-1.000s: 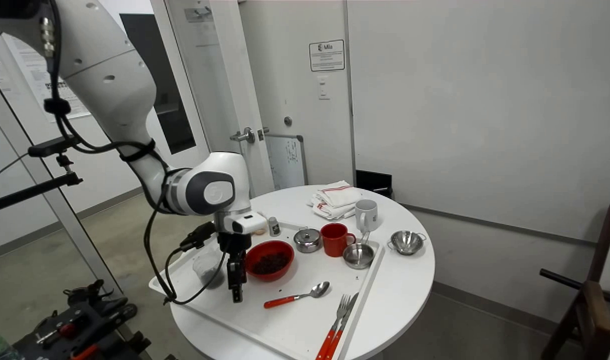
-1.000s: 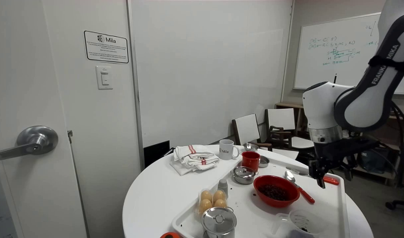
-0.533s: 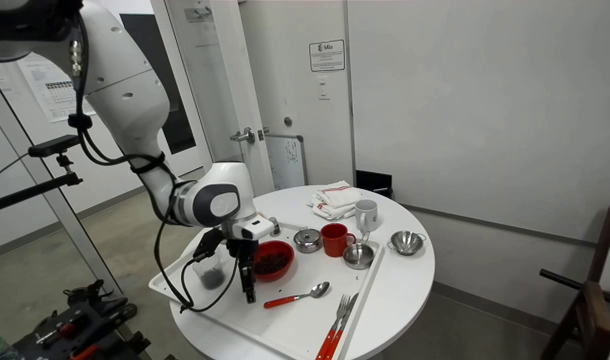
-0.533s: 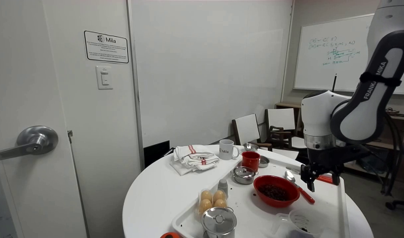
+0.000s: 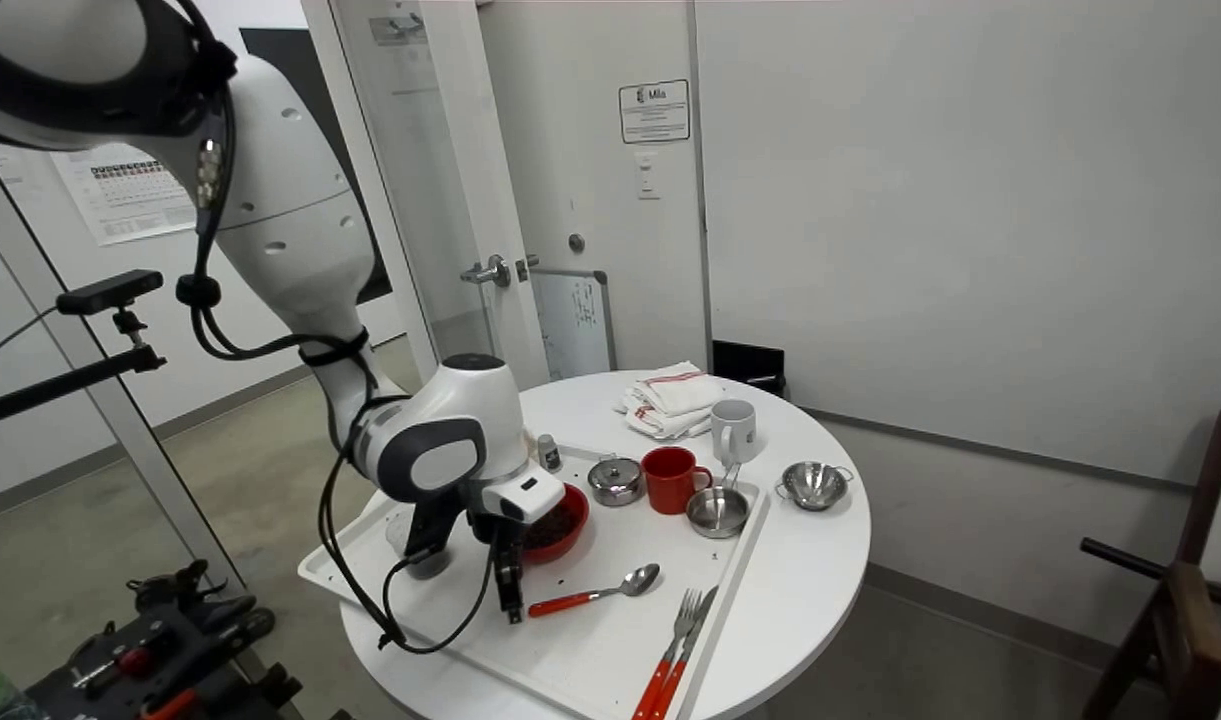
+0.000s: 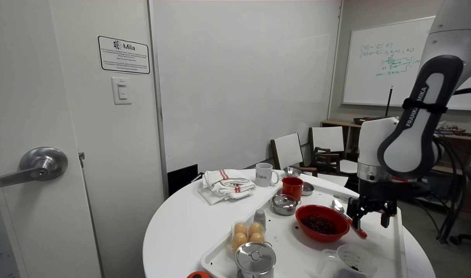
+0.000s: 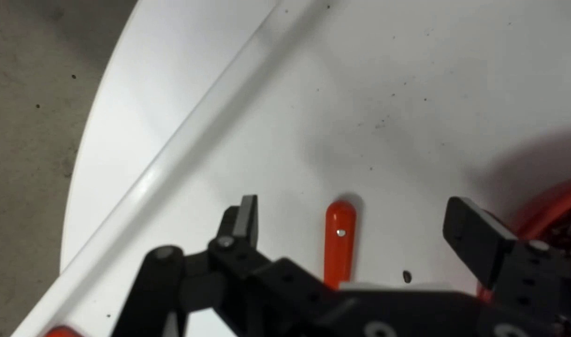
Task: Use the spoon to stir the contents of the red bowl
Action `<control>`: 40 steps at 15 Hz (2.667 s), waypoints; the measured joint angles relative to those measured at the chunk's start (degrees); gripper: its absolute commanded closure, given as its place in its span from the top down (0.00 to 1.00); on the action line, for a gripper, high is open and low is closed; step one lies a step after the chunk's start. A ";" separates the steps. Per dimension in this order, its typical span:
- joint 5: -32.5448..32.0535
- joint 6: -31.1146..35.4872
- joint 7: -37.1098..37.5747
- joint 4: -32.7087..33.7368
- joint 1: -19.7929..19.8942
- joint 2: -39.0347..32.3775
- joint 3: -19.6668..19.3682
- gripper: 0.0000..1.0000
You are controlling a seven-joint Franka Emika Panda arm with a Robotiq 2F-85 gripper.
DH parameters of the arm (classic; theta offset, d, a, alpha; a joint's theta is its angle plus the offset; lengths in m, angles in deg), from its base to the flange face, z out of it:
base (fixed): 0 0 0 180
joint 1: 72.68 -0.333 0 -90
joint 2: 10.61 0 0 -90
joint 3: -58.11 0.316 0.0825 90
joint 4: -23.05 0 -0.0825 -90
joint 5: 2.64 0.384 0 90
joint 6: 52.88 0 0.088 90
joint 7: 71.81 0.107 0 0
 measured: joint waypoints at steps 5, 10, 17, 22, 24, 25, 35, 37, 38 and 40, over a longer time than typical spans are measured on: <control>6.76 0.98 -7.70 1.37 4.31 -2.61 2.99 0.62; 9.32 2.65 -10.47 1.85 5.43 -2.63 3.05 0.22; 9.66 3.10 -11.63 2.25 4.73 -2.95 3.07 0.52; 9.64 2.39 -11.89 4.34 3.07 -4.56 2.68 0.35; 9.64 2.13 -11.91 5.10 2.71 -5.21 2.33 0.13; 9.64 2.04 -11.92 5.39 2.64 -5.53 2.16 0.33; 9.66 0.72 -11.92 6.26 2.55 -6.36 1.22 0.05; 9.66 -0.21 -11.82 5.91 2.06 -5.37 0.22 0.05; 9.66 -0.63 -11.58 5.40 1.45 -4.37 -0.63 0.05; 9.63 -1.29 -10.43 3.01 -1.37 -0.68 -3.75 0.05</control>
